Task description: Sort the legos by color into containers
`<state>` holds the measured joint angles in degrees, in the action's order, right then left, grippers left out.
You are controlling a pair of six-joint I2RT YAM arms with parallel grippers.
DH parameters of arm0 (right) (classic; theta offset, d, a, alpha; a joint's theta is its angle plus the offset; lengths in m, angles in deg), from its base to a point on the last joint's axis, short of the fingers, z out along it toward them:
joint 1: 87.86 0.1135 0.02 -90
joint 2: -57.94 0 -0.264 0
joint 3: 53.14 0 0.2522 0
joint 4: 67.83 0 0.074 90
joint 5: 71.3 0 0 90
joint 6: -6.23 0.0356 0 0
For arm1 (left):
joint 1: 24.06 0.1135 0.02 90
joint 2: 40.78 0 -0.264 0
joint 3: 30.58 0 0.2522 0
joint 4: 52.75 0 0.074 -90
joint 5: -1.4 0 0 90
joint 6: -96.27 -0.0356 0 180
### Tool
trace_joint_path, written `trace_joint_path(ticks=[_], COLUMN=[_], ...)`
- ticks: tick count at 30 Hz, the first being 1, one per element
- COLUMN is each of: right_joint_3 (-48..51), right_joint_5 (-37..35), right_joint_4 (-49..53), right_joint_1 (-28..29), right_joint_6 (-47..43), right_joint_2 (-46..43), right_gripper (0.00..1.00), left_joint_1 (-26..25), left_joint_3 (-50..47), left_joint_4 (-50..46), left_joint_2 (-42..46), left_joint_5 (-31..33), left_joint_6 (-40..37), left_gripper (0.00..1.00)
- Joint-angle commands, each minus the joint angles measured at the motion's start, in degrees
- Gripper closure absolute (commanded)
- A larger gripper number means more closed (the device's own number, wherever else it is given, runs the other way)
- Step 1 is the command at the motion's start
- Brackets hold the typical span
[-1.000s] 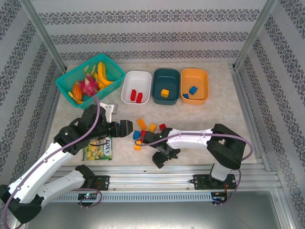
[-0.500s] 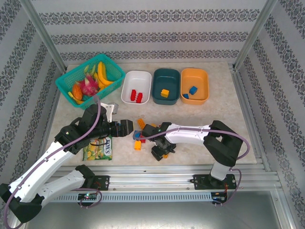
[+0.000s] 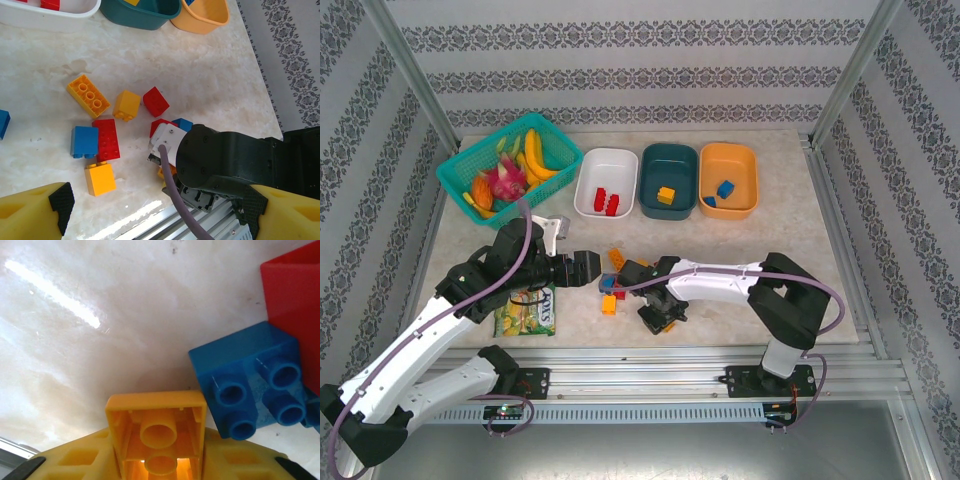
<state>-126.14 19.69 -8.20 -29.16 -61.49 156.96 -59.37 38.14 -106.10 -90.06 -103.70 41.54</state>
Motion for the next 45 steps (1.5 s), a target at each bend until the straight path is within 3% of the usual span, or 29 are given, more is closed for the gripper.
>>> trace_joint_path(ticks=[1,10,15,21,27,33,45], right_joint_3=[-1.50,-7.98,-13.31,-21.55,-33.32,-46.40,-67.16], right_joint_5=[0.58,3.21,5.32,5.99,2.68,0.52,7.77], right_joint_4=[2.34,5.90,6.34,5.55,4.91,5.37,8.86], right_joint_1=[0.01,-4.41,-10.24,-21.02,-29.41,-33.56,-36.41], right_joint_6=[1.48,5.88,6.37,5.67,5.30,4.16,0.95], right_joint_2=[-3.75,-10.70,-12.65,-10.08,0.60,13.17,34.95], right_gripper=[0.64,0.68,0.69,0.69,0.71,0.71,0.70], left_joint_1=[-0.73,-0.73,-0.28,2.04,8.23,12.72,15.26], left_joint_3=[-0.23,3.54,5.27,14.13,19.09,25.82,31.96], left_joint_4=[1.77,-7.77,-2.99,1.30,6.23,8.47,11.90], left_joint_2=[0.06,0.06,-2.53,-13.47,-22.79,-32.88,-44.22], left_joint_5=[-1.61,-0.78,-1.82,-3.25,-5.00,-7.23,-9.59], left_joint_6=[1.37,7.83,13.01,11.98,12.35,10.50,10.26], left_gripper=[0.10,0.11,0.11,0.11,0.11,0.11,0.11])
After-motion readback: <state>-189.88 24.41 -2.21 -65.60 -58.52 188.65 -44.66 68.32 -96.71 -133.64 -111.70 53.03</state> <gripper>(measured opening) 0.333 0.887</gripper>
